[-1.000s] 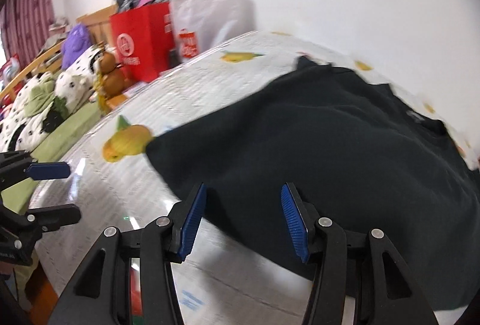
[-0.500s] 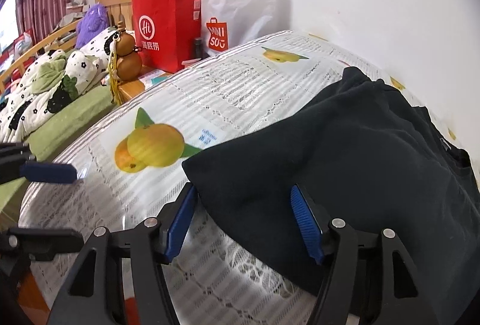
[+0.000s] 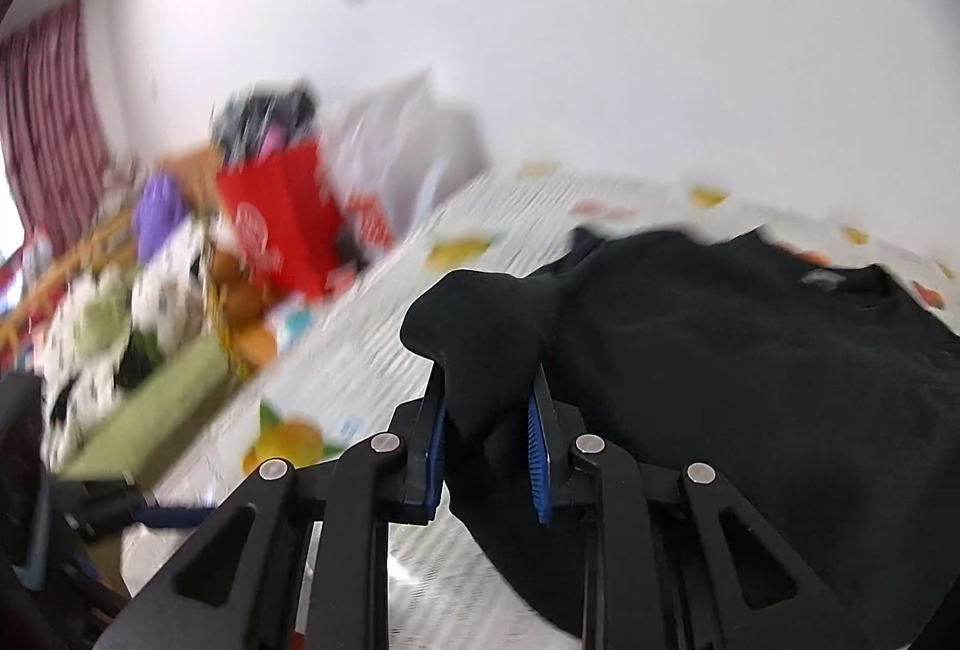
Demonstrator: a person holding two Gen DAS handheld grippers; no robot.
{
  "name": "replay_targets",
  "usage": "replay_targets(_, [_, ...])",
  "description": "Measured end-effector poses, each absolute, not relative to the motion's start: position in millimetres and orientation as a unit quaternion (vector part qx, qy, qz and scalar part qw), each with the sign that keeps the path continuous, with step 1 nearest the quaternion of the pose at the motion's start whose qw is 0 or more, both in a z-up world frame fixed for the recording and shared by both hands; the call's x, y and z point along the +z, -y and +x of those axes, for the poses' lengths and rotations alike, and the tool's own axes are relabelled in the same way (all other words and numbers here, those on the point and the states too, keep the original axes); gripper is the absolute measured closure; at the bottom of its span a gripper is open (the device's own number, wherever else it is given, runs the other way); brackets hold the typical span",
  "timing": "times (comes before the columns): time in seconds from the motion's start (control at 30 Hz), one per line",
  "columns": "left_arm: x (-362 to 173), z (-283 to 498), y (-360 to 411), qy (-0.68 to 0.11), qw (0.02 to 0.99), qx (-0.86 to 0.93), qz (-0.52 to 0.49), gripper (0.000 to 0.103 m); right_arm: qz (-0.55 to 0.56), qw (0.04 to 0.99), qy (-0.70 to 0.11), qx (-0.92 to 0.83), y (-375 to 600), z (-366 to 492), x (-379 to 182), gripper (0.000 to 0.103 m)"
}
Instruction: Fold small clothes
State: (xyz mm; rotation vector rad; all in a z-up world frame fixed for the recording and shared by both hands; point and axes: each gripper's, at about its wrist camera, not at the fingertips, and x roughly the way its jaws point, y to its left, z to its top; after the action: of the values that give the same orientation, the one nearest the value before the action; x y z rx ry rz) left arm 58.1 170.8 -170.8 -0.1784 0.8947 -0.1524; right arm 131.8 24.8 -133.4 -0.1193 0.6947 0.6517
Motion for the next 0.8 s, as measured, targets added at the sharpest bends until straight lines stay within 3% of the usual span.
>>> replay_targets(0.23, [-163,79,-121,-0.421,0.898,-0.11,-0.071,0.04,0.004,0.925,-0.301,0.234,74,149,-110,0.081])
replay_targets(0.57, [-169,123,-14,-0.426,0.887,-0.175,-0.024,0.04,0.075,0.909,-0.366,0.186,173,155,-158,0.079])
replay_targets(0.73, [-179,143,24,-0.437,0.881,-0.181,-0.005,0.039,0.096,0.896,-0.391,0.189,194,156,-178,0.074])
replay_targets(0.8, [-182,150,32,-0.442,0.88,-0.171,0.004,0.039,0.091,0.893,-0.405,0.175,200,161,-182,0.065])
